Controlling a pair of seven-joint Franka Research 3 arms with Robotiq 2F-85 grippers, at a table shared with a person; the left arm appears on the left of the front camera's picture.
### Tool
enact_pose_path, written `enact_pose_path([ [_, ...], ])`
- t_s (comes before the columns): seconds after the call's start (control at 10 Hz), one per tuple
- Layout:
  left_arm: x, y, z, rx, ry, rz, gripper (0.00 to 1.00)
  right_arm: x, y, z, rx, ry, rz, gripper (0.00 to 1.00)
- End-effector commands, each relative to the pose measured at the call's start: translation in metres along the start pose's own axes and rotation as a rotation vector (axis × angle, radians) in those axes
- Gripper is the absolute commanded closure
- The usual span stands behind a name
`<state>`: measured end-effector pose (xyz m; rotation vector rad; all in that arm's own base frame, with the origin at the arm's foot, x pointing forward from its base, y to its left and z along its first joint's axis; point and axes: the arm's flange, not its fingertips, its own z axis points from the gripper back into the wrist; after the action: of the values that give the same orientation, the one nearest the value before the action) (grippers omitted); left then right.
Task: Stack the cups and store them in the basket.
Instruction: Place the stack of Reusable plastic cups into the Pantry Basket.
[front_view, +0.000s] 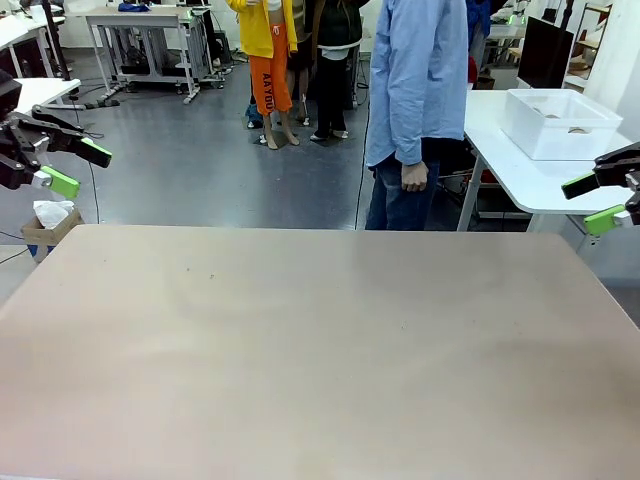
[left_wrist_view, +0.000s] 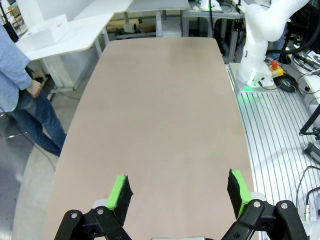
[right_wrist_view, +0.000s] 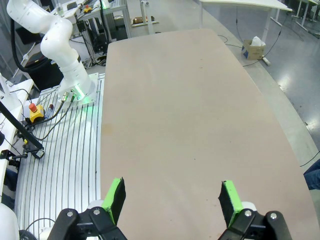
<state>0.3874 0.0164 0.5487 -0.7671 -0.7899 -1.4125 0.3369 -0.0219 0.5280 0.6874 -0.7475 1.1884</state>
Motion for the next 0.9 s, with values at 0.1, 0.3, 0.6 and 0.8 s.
enact_pose_path([
  [0.1, 0.0015, 0.0003, 0.0021, -0.007, 0.006, -0.006, 0.00, 0.0028, -0.0010, 0.0013, 0.004, -0.022, 0.000, 0.00],
  [0.3, 0.0015, 0.0003, 0.0021, -0.007, 0.006, -0.006, 0.00, 0.0028, -0.0010, 0.0013, 0.004, -0.022, 0.000, 0.00],
  [0.6, 0.0015, 0.0003, 0.0021, -0.007, 0.006, -0.006, 0.00, 0.0028, -0.0010, 0.0013, 0.004, -0.022, 0.000, 0.00],
  [0.8, 0.0015, 0.0003, 0.0021, -0.007, 0.006, -0.006, 0.00, 0.0028, -0.0010, 0.0013, 0.004, -0.022, 0.000, 0.00],
])
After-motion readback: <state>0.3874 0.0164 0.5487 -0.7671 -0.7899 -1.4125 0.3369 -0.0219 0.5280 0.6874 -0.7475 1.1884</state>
